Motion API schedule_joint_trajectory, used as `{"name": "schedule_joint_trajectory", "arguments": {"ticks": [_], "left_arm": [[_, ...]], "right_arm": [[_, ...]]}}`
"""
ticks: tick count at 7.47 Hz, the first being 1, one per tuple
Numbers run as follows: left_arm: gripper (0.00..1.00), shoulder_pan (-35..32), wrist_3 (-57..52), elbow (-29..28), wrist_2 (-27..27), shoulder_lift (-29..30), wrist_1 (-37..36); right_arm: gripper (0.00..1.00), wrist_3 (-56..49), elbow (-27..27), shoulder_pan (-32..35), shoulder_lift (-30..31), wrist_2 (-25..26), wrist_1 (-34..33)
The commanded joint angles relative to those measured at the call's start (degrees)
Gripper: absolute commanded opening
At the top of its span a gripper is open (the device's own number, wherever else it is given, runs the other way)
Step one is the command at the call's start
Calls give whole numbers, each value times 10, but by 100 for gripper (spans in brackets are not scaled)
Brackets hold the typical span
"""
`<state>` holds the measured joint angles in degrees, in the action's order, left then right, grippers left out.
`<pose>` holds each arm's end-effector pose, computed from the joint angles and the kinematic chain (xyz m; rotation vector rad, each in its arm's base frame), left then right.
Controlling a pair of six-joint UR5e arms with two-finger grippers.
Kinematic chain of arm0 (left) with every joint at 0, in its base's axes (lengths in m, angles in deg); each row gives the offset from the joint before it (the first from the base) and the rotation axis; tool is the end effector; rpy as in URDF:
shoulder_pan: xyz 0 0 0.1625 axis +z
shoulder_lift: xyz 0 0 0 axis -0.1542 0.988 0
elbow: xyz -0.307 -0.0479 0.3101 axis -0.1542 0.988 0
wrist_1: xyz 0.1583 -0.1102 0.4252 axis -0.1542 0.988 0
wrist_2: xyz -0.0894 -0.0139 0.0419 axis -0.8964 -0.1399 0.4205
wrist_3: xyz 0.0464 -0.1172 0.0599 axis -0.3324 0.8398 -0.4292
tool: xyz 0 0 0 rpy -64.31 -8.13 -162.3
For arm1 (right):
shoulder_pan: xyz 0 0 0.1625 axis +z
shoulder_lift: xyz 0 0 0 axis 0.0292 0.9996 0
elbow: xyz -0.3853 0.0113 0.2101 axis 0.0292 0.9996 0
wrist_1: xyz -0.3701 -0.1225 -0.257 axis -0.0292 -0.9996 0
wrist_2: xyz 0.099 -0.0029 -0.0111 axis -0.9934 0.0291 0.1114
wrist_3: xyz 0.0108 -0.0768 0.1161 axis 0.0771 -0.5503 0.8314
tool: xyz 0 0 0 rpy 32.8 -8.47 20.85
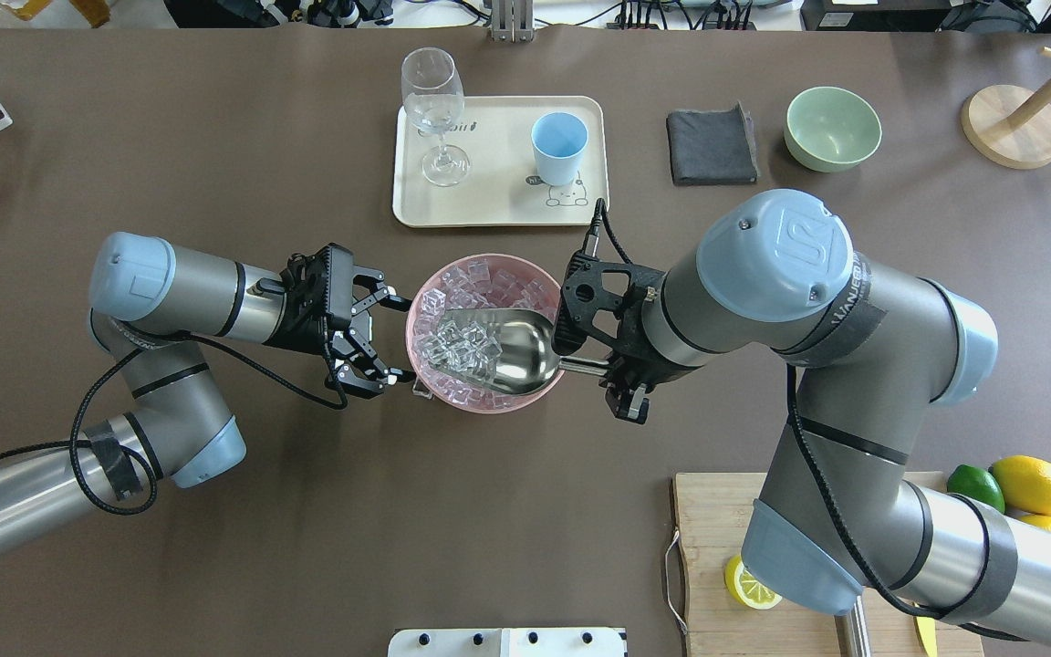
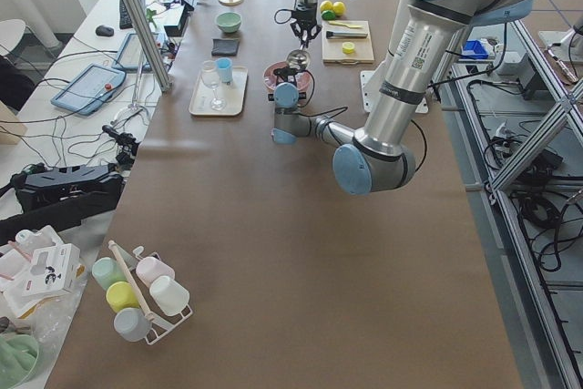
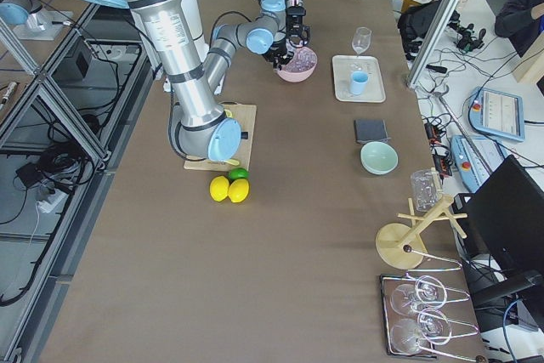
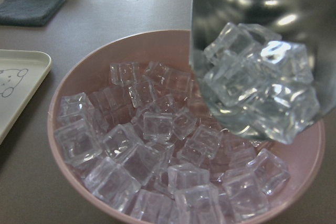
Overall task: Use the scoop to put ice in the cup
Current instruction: 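Lift the filled scoop out of the bowl with the right gripper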
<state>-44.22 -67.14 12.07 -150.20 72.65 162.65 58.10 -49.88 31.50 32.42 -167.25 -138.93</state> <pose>0.5807 -0.4846 0.3476 1.2240 1.2150 1.1133 -0.5215 -0.3963 0.1930 0.6881 -0.7605 -1.2051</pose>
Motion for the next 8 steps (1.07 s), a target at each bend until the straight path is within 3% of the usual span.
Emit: {"name": "schedule_joint_trajectory", "arguments": {"ticks": [1,5,8], "left_arm": [[98,-9,-1,0,-12,-1,-4],[98,-31,-4,2,-32,-3,-17],[98,-69,-5,7,-74,-19,-44]], "right_arm": [[0,0,-30,1,29,-2,54],[0,36,-50,20,79,2,203],[0,68,-21,37,89,1,280]]}}
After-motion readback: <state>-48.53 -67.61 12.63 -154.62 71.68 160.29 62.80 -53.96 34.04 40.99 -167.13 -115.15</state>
